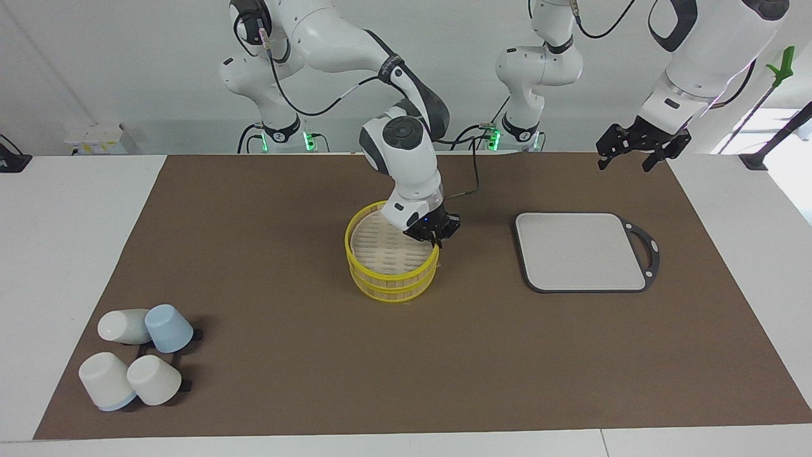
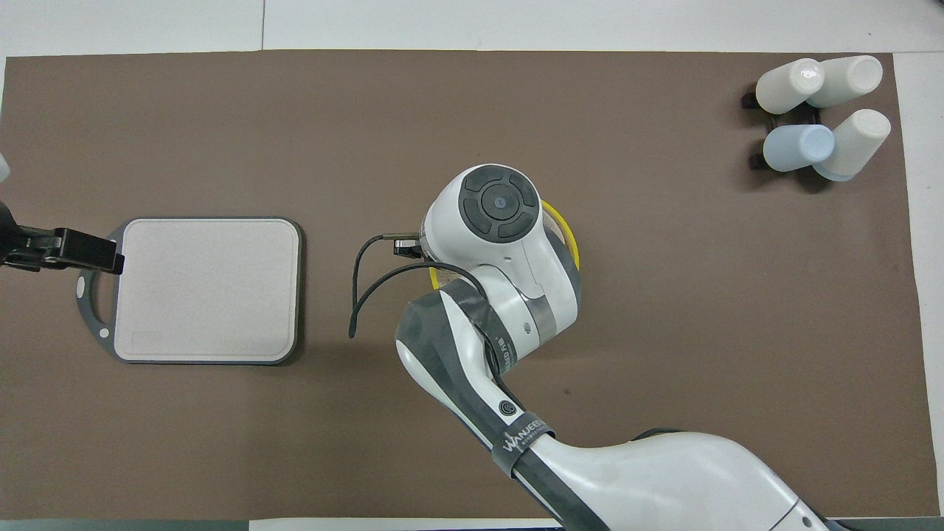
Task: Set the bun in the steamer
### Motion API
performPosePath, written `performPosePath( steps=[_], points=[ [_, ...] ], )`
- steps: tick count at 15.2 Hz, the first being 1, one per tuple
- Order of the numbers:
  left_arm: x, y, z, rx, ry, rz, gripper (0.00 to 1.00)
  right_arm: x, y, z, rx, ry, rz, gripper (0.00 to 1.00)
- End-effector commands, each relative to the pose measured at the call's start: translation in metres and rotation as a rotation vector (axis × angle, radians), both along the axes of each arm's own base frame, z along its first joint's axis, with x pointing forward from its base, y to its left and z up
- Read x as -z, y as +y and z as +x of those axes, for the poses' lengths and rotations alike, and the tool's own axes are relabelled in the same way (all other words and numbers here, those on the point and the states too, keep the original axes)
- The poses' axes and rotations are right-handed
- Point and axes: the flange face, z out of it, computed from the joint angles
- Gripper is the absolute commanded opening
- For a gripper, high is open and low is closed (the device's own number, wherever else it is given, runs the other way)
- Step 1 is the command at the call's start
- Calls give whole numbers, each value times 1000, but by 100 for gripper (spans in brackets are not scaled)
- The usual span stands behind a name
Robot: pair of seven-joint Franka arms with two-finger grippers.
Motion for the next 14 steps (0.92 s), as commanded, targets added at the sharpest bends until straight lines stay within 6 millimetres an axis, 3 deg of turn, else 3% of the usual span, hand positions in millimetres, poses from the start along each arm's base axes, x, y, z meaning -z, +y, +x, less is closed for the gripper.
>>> performPosePath(
  steps=[1,2,3,4,5,11,12,14],
  points=[
    [-3,-1,1,-7,-13,-10,100,9,1,30,14,-76,51,0],
    [-3,-1,1,-4,-13,-10,100,9,3,28,13,-75,55,7],
    [-3,0,1,-6,-16,-10,100,7,4,28,13,-76,56,36],
    [-4,0,1,-6,-18,-10,100,8,7,25,7,-76,53,92],
    [-4,0,1,-6,-19,-10,100,8,11,21,2,-74,52,100],
    [-4,-1,1,-8,-21,-10,100,-1,8,11,-20,-14,10,100],
    [-4,-1,1,-6,-21,-10,100,-10,2,10,-23,4,-3,100],
    [-4,0,1,-8,-21,-10,100,-53,-14,1,-30,32,-11,100]
  ],
)
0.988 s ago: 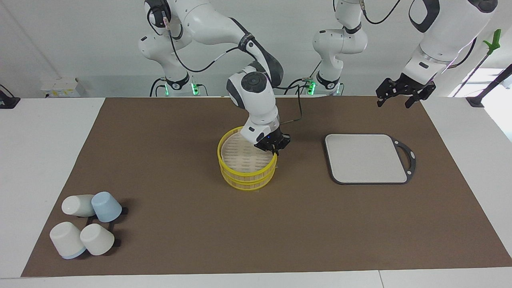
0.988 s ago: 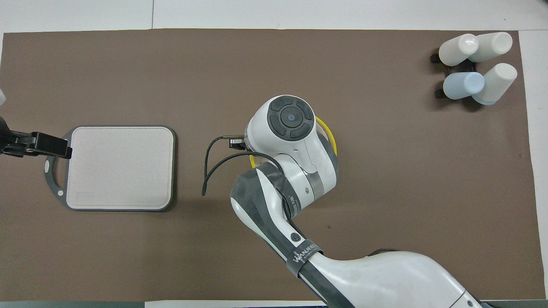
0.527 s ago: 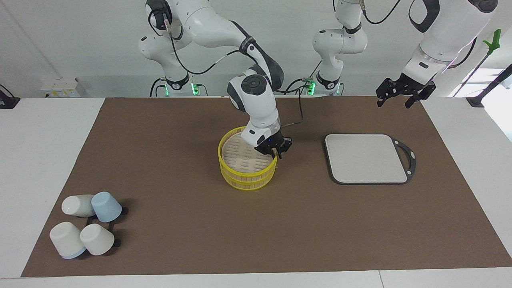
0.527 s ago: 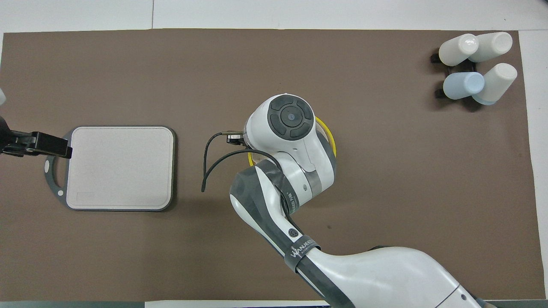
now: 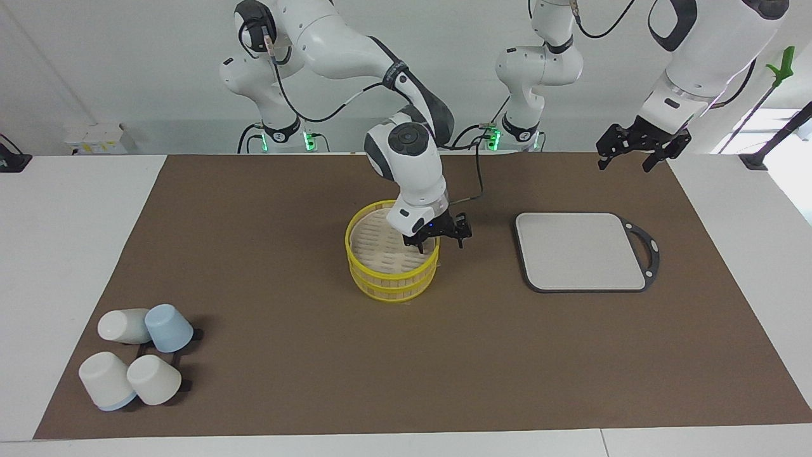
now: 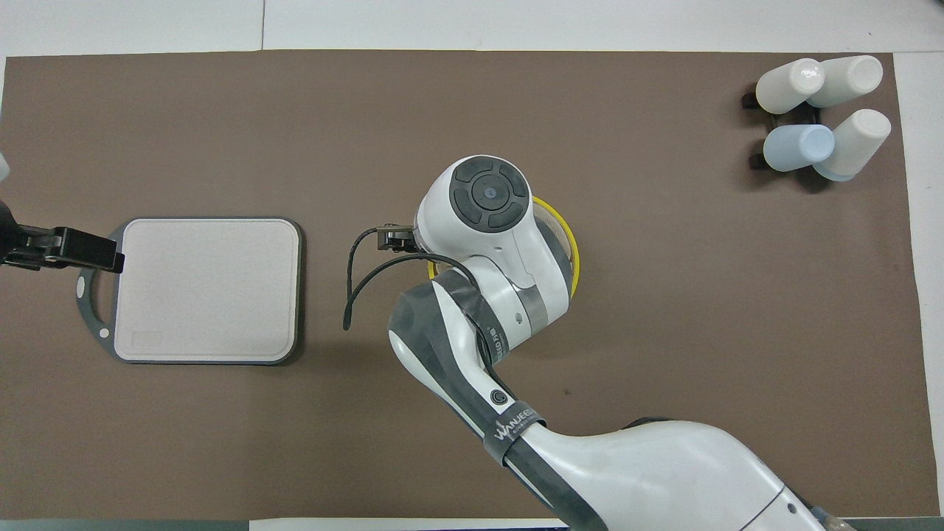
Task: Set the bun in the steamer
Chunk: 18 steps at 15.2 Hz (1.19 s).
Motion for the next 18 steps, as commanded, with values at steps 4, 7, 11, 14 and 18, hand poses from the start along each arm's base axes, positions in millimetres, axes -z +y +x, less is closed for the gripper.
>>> performPosePath(
  steps=[4,7,11,14,18],
  points=[
    [-4,0,1,-8,-18,-10,100,-136,-122,-10,-17,94,-74,100],
    [-3,0,1,-10,-16,-10,100,-186,-229,-23,-188,145,-196,100],
    [-3,0,1,-8,-16,-10,100,-230,-312,-50,-127,159,-269,100],
    [-4,0,1,-10,-18,-10,100,-228,-335,-51,-98,160,-263,100],
    [-3,0,1,-10,-16,-8,100,-222,-365,-27,-118,92,-289,100]
  ],
)
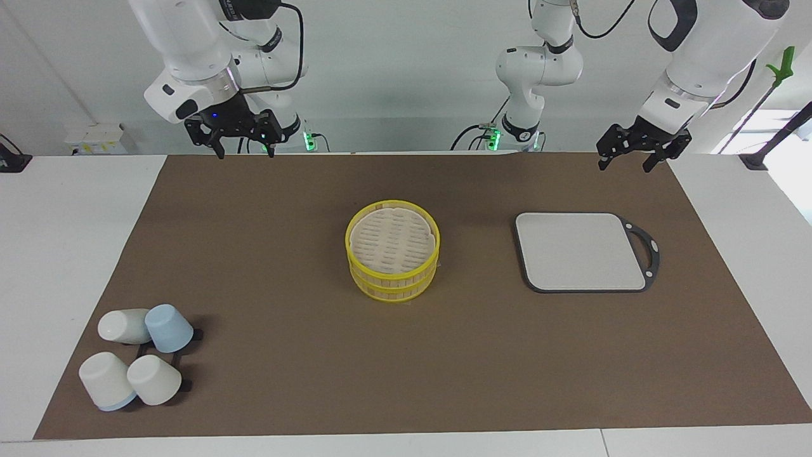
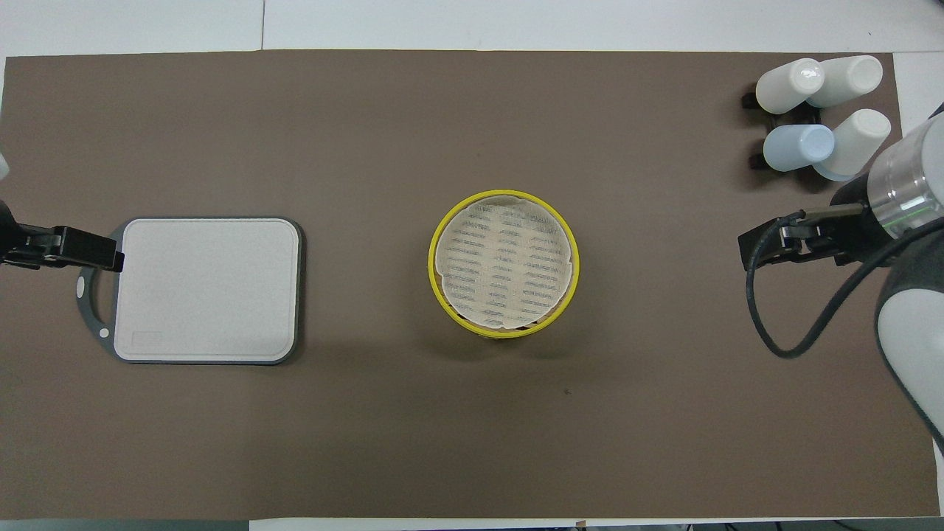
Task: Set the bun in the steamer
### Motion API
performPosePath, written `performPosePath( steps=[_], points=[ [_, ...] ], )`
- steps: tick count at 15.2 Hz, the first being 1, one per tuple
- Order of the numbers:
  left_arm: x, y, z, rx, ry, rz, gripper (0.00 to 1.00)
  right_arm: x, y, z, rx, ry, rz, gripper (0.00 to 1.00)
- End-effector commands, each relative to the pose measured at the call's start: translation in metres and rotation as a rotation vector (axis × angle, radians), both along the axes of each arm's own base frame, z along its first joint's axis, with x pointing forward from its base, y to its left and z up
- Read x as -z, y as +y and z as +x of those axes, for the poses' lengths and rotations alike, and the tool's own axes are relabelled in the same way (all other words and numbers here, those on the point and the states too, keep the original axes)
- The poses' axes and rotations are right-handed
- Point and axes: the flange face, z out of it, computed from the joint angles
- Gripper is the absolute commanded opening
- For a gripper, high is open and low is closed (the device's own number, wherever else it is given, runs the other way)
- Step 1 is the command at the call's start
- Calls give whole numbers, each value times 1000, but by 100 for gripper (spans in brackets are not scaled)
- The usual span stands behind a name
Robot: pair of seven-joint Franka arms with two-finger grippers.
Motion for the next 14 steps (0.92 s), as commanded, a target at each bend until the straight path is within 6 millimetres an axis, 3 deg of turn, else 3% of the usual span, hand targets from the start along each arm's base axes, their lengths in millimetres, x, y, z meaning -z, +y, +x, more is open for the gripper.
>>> performPosePath(
  steps=[1,14],
  points=[
    [-3,0,1,-9,-13,-8,100,5,-23,13,-41,-29,-26,100],
    [-3,-3,1,-5,-13,-8,100,3,-27,14,-35,-37,-15,100]
  ],
)
